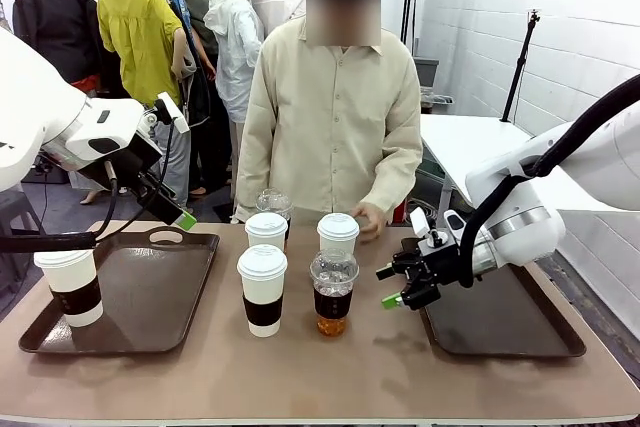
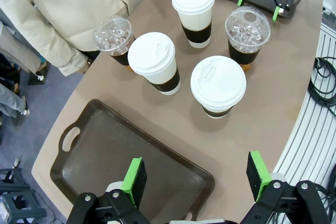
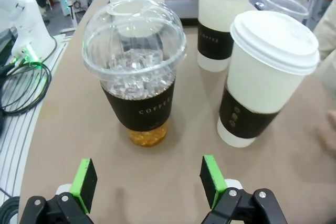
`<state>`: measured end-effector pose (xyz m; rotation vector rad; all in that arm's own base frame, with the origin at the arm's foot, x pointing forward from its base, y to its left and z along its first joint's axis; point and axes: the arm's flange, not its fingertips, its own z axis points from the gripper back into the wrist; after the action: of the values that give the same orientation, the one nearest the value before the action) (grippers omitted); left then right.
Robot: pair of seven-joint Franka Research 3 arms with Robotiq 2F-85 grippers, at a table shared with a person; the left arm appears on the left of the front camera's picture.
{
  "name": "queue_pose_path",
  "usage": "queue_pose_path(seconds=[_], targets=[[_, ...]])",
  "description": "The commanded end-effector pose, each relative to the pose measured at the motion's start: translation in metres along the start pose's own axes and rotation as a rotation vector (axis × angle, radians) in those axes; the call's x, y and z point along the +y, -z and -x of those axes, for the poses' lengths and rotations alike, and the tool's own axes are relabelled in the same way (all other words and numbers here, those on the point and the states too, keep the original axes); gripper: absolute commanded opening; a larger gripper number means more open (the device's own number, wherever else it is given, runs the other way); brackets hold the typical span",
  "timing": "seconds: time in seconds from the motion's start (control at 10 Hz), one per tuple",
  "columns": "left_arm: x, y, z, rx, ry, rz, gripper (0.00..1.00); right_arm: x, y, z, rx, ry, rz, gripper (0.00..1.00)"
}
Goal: Distribute the coffee onto the tray.
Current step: Pick up one iced Americano and place it on the right Handle tray.
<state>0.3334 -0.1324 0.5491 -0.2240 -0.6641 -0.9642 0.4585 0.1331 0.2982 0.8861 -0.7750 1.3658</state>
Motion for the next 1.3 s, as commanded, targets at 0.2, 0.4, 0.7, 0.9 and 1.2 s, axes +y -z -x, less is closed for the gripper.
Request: queue_pose_path(seconds=[0.2,0.4,0.7,0.9,1.2], targets=[[0.000,-0.001,0.000,0.004,0.001,0.002,1.00,-0.009,0.031,0.001,-0.061,-0.037,-0.024,1.00],[0.000,-0.001,0.000,0.004,0.001,0.002,1.00,-0.011,0.040,0.001,-0.061,-0.042,-0.039,1.00],[0.000,-0.001,0.000,0.004,0.001,0.002,1.00,-0.011,0.042,0.000,-0.056,-0.040,-0.048,1.00],[0.000,-0.001,0.000,0.004,0.001,0.002,1.00,-0.011,0.043,-0.001,-0.057,-0.040,-0.049,1.00],[0.000,-0.001,0.000,0.004,0.001,0.002,1.00,-0.011,0.042,-0.002,-0.060,-0.040,-0.047,1.00]])
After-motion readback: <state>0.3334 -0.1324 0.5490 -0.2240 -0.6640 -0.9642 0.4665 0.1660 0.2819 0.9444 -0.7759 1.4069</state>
